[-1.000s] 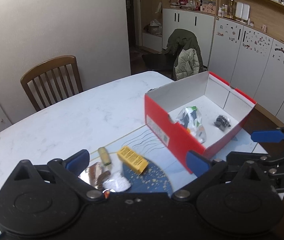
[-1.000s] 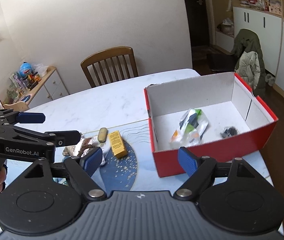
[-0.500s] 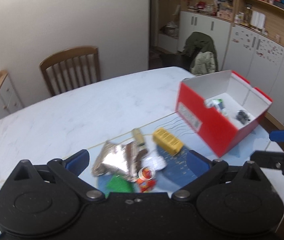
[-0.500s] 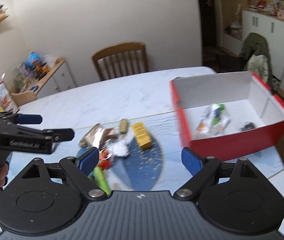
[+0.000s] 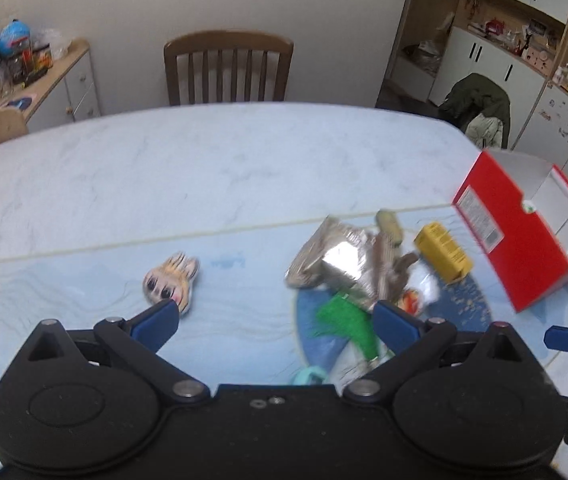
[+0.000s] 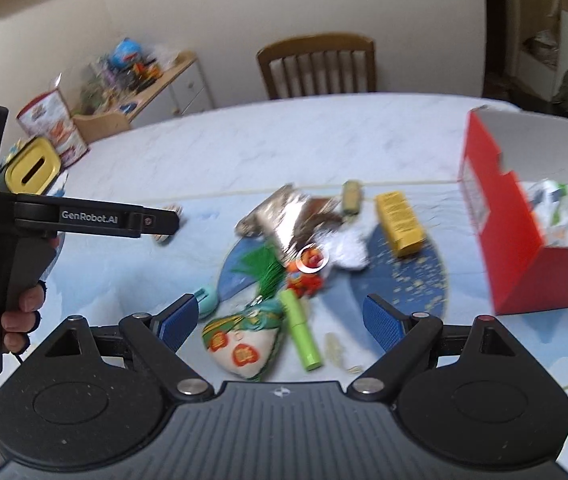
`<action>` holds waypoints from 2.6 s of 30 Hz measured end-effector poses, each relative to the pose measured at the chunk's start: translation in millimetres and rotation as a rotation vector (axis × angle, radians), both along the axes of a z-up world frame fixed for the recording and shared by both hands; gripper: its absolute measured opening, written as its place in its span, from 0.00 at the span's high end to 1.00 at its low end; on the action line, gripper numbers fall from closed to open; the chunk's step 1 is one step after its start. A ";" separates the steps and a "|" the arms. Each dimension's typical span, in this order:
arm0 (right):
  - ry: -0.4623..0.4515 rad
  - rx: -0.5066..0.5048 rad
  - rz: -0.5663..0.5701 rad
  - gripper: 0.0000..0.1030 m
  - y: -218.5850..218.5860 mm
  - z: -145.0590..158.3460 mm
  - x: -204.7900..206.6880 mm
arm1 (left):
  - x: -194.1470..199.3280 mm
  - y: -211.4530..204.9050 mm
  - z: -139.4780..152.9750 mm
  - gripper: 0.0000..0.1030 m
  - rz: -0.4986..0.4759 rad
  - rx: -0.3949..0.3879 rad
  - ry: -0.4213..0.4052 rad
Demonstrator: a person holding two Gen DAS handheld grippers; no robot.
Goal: Organize objects
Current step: 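Grasp the teal sharpener with left tool while right tool grasps embroidered sachet, then carry the sharpener and sachet over the red shoebox and lower them inside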
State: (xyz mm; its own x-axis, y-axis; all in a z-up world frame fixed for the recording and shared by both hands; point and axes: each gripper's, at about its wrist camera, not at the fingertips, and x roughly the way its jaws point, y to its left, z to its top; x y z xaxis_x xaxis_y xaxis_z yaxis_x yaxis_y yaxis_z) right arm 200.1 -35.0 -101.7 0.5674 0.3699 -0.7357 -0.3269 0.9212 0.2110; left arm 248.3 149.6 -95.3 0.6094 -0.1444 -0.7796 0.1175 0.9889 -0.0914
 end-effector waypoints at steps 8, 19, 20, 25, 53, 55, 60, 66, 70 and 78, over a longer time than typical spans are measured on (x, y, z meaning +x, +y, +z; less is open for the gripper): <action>0.027 -0.081 0.103 0.13 35.9 -30.5 1.6 | -12.2 -6.2 -47.9 0.01 -0.063 0.083 -0.002; 0.006 -0.192 0.214 0.14 68.5 -59.6 -1.0 | -20.3 -13.4 -75.7 0.13 -0.146 0.071 0.015; 0.008 -0.195 0.219 0.16 70.0 -61.2 -0.5 | -20.8 -14.4 -77.7 0.16 -0.148 0.076 0.017; 0.005 -0.212 0.230 0.19 75.8 -67.5 2.6 | -24.0 -18.1 -83.0 0.28 -0.163 0.076 0.019; 0.010 -0.129 0.129 0.48 49.5 -52.3 -11.6 | -32.0 -20.1 -72.8 0.71 -0.171 0.013 0.021; -0.001 -0.114 0.110 0.48 40.7 -41.4 -19.1 | -32.9 -18.7 -67.0 0.71 -0.164 0.001 0.021; -0.018 -0.038 0.020 0.48 9.1 -10.2 -38.2 | -34.5 -13.5 -42.2 0.71 -0.127 -0.029 0.025; -0.056 -0.043 -0.114 0.48 -32.6 22.5 -56.5 | -40.1 -18.5 -9.2 0.71 -0.151 -0.043 0.001; -0.080 -0.034 -0.195 0.48 -62.4 41.8 -67.5 | -39.9 -28.8 7.5 0.71 -0.178 -0.063 -0.003; -0.141 -0.056 -0.276 0.48 -111.9 74.0 -83.9 | -34.4 -67.0 33.0 0.71 -0.250 -0.085 -0.026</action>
